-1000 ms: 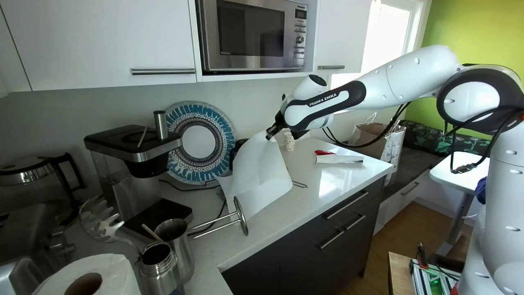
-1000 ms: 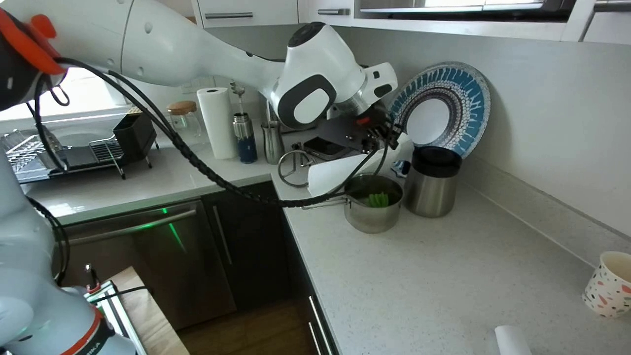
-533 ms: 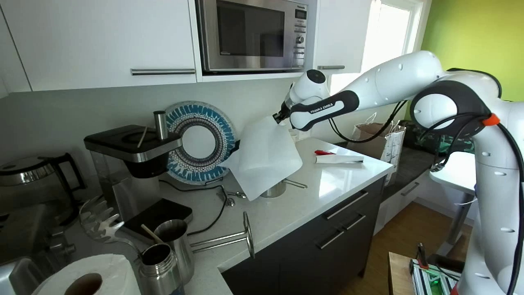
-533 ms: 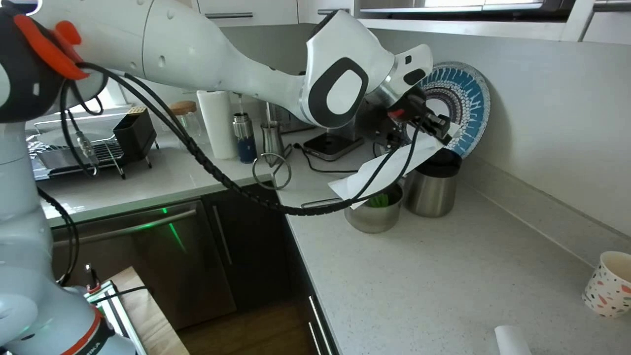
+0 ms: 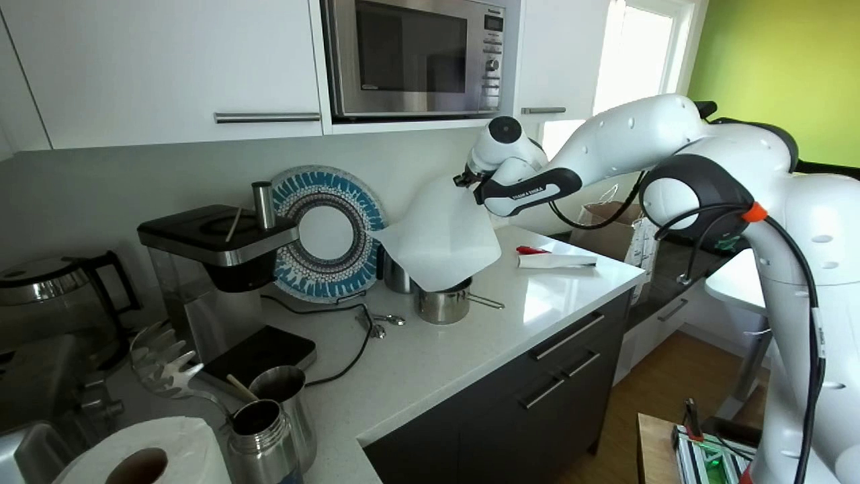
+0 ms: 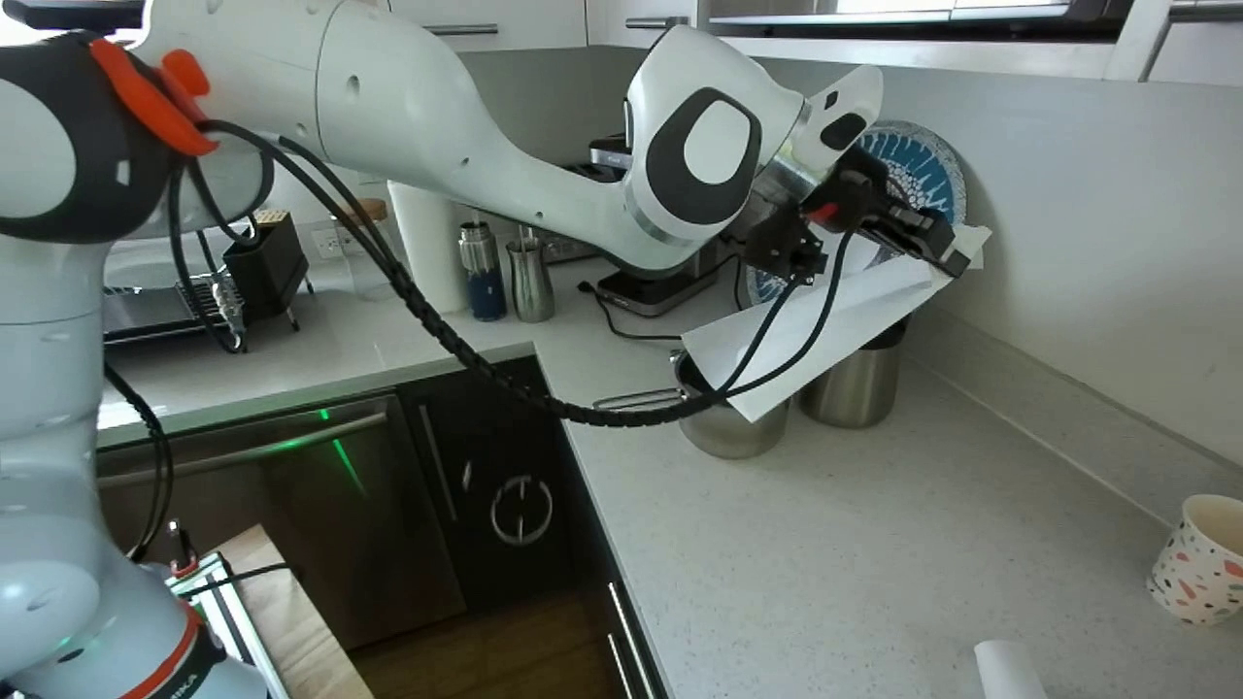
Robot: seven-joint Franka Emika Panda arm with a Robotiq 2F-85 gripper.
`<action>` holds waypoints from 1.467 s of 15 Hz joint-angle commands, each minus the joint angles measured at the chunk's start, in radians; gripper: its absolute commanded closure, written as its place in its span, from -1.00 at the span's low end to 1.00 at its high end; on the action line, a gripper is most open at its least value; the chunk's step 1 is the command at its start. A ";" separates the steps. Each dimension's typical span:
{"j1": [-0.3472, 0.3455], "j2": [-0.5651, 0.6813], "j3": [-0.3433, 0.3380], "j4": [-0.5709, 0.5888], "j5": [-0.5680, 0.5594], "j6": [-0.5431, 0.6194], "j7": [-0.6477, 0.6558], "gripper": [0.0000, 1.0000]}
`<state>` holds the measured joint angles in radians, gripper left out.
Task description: Place the paper towel on the right side of the counter
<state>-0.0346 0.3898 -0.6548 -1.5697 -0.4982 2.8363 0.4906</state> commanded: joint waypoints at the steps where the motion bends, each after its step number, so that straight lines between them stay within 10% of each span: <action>1: 0.052 0.045 -0.075 0.029 -0.067 -0.027 0.100 0.99; 17: 0.088 0.293 -0.397 0.007 -0.365 -0.079 0.330 0.99; 18: 0.081 0.300 -0.389 -0.002 -0.362 -0.082 0.330 0.47; 22: 0.093 0.332 -0.385 -0.017 -0.347 -0.103 0.359 0.01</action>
<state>0.0372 0.6972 -1.0221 -1.5783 -0.8353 2.7456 0.8085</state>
